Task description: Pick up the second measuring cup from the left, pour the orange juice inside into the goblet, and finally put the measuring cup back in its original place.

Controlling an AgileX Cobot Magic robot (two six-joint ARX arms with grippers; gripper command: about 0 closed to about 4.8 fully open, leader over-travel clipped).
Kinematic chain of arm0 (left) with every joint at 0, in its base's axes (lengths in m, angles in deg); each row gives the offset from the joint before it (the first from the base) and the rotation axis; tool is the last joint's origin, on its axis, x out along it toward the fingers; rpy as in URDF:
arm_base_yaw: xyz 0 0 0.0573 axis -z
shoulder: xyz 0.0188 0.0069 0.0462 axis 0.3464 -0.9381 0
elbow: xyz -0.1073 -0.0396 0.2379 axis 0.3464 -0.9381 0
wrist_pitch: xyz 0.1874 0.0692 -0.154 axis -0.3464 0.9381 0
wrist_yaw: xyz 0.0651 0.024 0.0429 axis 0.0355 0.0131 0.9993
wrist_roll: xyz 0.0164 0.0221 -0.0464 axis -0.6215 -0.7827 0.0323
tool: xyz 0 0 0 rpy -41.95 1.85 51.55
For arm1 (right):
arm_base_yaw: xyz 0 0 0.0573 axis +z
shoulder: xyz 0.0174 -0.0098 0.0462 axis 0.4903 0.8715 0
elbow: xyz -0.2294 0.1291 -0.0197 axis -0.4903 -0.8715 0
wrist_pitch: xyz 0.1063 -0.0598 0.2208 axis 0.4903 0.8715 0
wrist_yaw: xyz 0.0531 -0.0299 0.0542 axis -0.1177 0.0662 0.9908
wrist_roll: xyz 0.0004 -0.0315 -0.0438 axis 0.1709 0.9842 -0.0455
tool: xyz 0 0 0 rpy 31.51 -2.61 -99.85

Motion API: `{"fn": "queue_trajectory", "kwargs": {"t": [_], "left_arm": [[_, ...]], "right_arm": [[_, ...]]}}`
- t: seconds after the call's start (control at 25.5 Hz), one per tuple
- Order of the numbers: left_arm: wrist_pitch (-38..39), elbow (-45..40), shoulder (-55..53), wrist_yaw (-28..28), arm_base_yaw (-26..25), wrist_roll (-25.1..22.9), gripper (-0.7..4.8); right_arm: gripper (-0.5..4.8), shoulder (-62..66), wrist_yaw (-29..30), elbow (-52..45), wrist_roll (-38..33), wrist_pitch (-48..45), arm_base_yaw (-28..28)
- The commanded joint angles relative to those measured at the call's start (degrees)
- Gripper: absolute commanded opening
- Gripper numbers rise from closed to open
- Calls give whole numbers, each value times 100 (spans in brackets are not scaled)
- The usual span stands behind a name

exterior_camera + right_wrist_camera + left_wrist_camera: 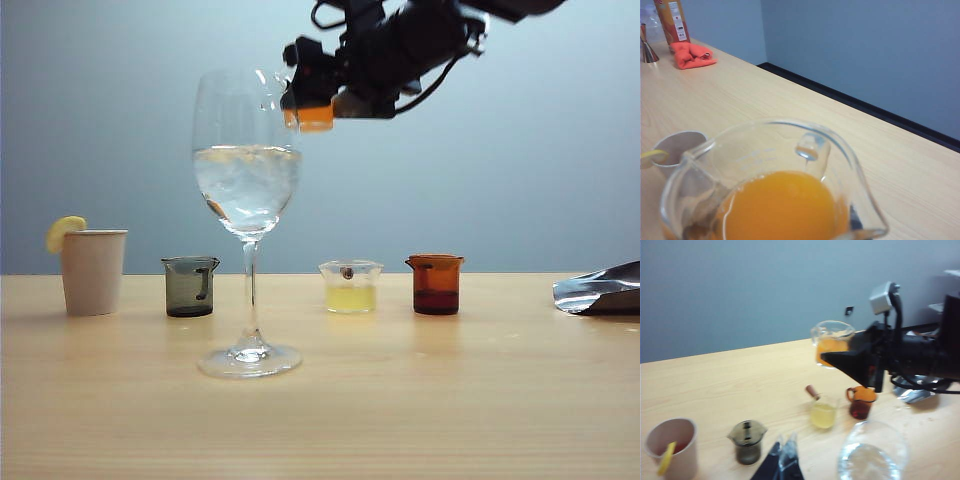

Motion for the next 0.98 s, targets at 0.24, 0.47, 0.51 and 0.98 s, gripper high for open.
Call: {"fn": "queue_trajectory", "kwargs": {"t": [0.24,0.47,0.51,0.98], "left_arm": [[138,48,-4,1016,1346,55,-6],[503,55,-7,1526,2017,83,-6],[568,55,-7,1523,2050,129,-6],[1797,398,-358,975,2096,424,-6]], "right_arm": [[236,-531,407,17,90,684,17],[220,-890,387,-293,170,774,17],[220,-940,387,-356,173,776,17],[219,-1558,667,-852,533,1051,72]]}}
